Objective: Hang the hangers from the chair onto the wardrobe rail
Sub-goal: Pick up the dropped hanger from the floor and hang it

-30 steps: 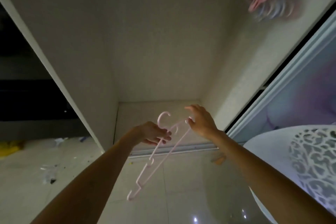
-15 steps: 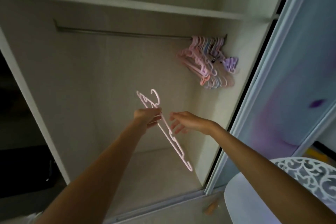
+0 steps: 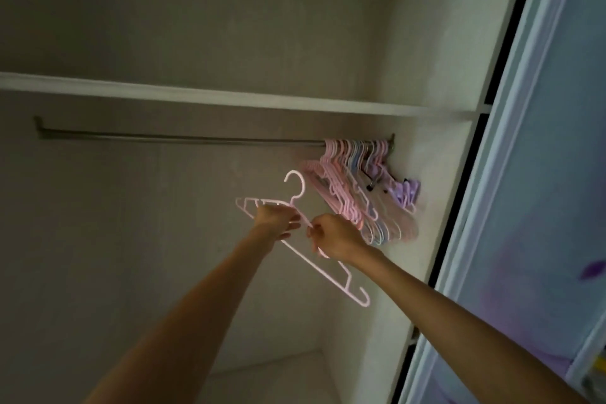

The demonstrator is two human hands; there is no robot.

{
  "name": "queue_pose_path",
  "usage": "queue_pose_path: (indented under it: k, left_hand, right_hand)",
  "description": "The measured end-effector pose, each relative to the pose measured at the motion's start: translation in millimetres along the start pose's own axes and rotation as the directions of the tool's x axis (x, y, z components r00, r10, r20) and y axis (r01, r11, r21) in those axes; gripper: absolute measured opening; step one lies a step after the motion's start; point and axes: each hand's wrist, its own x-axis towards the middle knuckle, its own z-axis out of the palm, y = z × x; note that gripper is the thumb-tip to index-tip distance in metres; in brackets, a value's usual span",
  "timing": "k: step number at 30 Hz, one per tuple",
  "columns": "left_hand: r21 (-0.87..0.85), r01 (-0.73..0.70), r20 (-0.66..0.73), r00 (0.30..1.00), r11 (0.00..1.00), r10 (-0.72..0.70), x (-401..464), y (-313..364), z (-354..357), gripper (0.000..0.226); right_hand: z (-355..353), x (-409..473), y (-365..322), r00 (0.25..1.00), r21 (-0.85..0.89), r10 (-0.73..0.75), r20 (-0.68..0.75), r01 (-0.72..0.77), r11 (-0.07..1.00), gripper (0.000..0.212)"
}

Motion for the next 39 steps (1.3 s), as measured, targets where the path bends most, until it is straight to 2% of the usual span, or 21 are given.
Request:
queue_pose_path:
  k: [2,4,6,8,11,13,16,22,26,28,30,31,34,36,39]
  left_hand:
    - [0.213,-0.131,-0.026,0.990,0.968,0.140,24,15,1,0.017]
    - [0.563,-0.181,-0.087,0.958,0.806,0.275,44,29,0,0.024]
    - [0.750,-0.196,-0.105,0.907,0.631,0.407,54,40,-5,0.031]
    - [0.830,-0.275,-0.041,0.838,0.486,0.543,77,51,-9,0.040]
    - [0.926,-0.293,0.086,0.778,0.239,0.622,110,62,-14,0.055]
    - [0.960,-0.270,0.178,0.801,0.079,0.572,132,66,-15,0.068]
    - [0.972,-0.231,0.225,0.849,-0.047,0.478,155,67,-13,0.082]
    - [0.976,-0.203,0.217,0.833,-0.084,0.509,177,53,-12,0.083]
    - [0.975,-0.220,0.198,0.783,-0.036,0.590,182,47,-11,0.079]
    - [0.974,-0.226,0.192,0.765,-0.023,0.615,183,47,-11,0.078]
    - [0.972,-0.235,0.195,0.749,-0.022,0.633,185,47,-11,0.077]
    - [0.972,-0.235,0.198,0.743,-0.029,0.639,187,46,-12,0.077]
    - [0.971,-0.232,0.217,0.730,-0.064,0.647,187,45,-13,0.078]
    - [0.970,-0.228,0.231,0.736,-0.089,0.636,186,45,-14,0.080]
    - [0.968,-0.226,0.246,0.744,-0.112,0.621,185,45,-15,0.083]
  right_hand:
    - [-7,25,4,0.996,0.000,0.022,-0.091,-0.022,1.000,0.028]
    - [-14,51,8,0.989,0.023,0.046,-0.142,-0.044,0.999,0.029]
    - [-21,70,10,0.981,0.010,0.045,-0.190,-0.044,0.999,0.029]
    - [-30,95,13,0.966,-0.032,0.037,-0.256,-0.047,0.998,0.028]
    - [-38,126,19,0.944,-0.070,0.070,-0.323,-0.097,0.993,0.027]
    - [-36,146,22,0.959,-0.111,0.074,-0.274,-0.108,0.988,0.031]
    - [-31,171,24,0.967,-0.200,0.083,-0.239,-0.133,0.971,0.025]
    - [-11,195,27,0.968,-0.262,0.051,-0.247,-0.117,0.958,0.026]
    - [-6,201,32,0.975,-0.334,-0.023,-0.222,-0.054,0.941,0.025]
    - [-11,209,34,0.927,-0.383,-0.129,-0.351,-0.016,0.924,0.032]
    - [-23,218,34,0.829,-0.350,-0.251,-0.499,0.072,0.934,0.036]
    - [-30,226,35,0.810,-0.341,-0.304,-0.500,0.138,0.930,0.042]
    - [-43,247,37,0.843,-0.433,-0.407,-0.352,0.239,0.869,0.057]
    - [-46,259,41,0.861,-0.486,-0.418,-0.289,0.244,0.839,0.053]
    - [-54,266,54,0.851,-0.522,-0.446,-0.278,0.256,0.814,0.050]
